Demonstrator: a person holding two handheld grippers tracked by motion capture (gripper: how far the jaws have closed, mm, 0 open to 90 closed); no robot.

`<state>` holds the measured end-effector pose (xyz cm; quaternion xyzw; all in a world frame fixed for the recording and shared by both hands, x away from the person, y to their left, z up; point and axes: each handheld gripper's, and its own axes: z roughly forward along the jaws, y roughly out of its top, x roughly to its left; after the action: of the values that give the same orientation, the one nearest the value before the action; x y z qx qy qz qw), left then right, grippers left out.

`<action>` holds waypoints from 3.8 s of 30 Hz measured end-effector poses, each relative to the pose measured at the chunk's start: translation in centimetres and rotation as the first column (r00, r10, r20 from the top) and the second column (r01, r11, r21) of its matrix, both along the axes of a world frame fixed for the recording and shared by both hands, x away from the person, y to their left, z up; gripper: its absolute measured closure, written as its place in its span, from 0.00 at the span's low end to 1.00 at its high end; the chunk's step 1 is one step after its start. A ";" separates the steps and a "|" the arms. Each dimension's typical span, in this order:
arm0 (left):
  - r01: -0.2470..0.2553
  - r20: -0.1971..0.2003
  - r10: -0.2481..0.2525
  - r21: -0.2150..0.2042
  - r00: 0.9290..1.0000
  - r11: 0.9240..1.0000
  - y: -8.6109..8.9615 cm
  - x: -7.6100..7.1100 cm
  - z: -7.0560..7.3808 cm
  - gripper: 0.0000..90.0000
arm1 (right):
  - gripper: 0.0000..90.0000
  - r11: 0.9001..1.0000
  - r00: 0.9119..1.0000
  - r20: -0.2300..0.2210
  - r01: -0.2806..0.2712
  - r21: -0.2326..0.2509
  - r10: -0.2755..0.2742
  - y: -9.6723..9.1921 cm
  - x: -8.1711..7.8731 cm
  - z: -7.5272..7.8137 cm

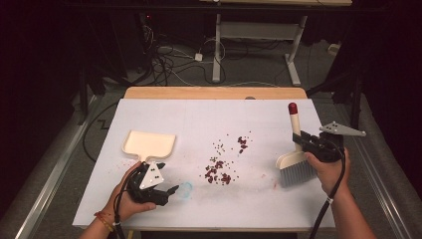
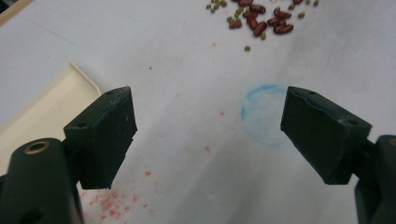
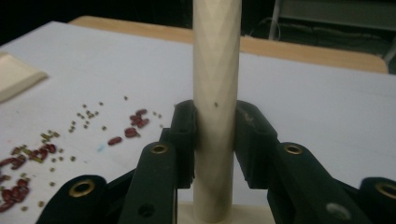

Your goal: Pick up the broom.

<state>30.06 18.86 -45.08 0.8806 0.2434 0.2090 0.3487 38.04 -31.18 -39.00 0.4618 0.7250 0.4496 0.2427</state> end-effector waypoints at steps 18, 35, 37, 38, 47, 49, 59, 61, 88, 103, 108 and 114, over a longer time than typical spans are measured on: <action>0.251 -0.076 -0.279 -0.256 0.957 0.933 -13.9 0.0 5.6 0.25 | 0.78 0.991 0.970 0.203 -0.133 -0.002 0.131 8.4 -6.4 4.5; 0.248 0.010 -0.257 -0.308 0.966 0.919 -18.1 0.7 4.2 0.61 | 0.78 0.979 0.946 0.253 -0.202 -0.038 0.205 12.8 -8.4 4.0; 0.243 0.017 -0.251 -0.328 0.968 0.913 -17.7 0.9 4.3 0.62 | 0.78 0.978 0.939 0.277 -0.203 -0.040 0.206 13.2 -8.8 4.0; 0.244 0.010 -0.256 -0.336 0.967 0.910 -17.5 1.0 4.4 0.63 | 0.78 0.978 0.936 0.284 -0.202 -0.048 0.207 13.3 -8.9 4.1; 0.249 -0.007 -0.269 -0.357 0.963 0.901 -17.0 1.4 4.4 0.63 | 0.78 0.980 0.937 0.292 -0.196 -0.020 0.193 13.1 -9.0 3.9; 0.249 -0.008 -0.268 -0.353 0.963 0.902 -16.9 1.5 4.4 0.65 | 0.78 0.980 0.937 0.290 -0.197 -0.025 0.195 13.1 -9.0 3.9; 0.312 0.006 -0.325 -0.292 0.946 0.904 -14.2 1.9 5.9 0.73 | 0.68 0.930 0.868 0.342 -0.365 -0.047 0.359 12.0 -9.0 3.9; 0.343 0.020 -0.350 -0.266 0.936 0.901 -13.6 1.7 6.1 0.73 | 0.62 0.893 0.838 0.317 -0.443 -0.082 0.445 11.8 -8.6 4.0; 0.440 -0.004 -0.448 -0.187 0.894 0.878 -11.2 2.5 4.5 0.50 | 0.74 0.545 0.576 -0.055 -0.797 -0.258 0.816 12.2 -5.7 -1.4; 0.020 0.144 -0.008 -0.084 0.989 0.996 -1.7 2.1 3.3 0.22 | 0.74 0.790 0.803 0.042 -0.573 -0.218 0.594 8.8 -3.5 0.2; -0.061 0.132 0.068 -0.058 0.989 0.996 1.3 1.2 2.0 0.22 | 0.75 0.831 0.846 0.054 -0.506 -0.230 0.530 7.9 -3.0 0.6; -0.125 0.109 0.129 -0.047 0.986 0.991 3.0 0.0 0.6 0.22 | 0.75 0.867 0.884 0.074 -0.433 -0.245 0.462 6.9 -2.1 1.1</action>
<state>30.04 21.84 -44.46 0.8431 0.2832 0.2750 0.3651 35.92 -24.26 -37.94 0.2206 0.8404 0.4391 0.2285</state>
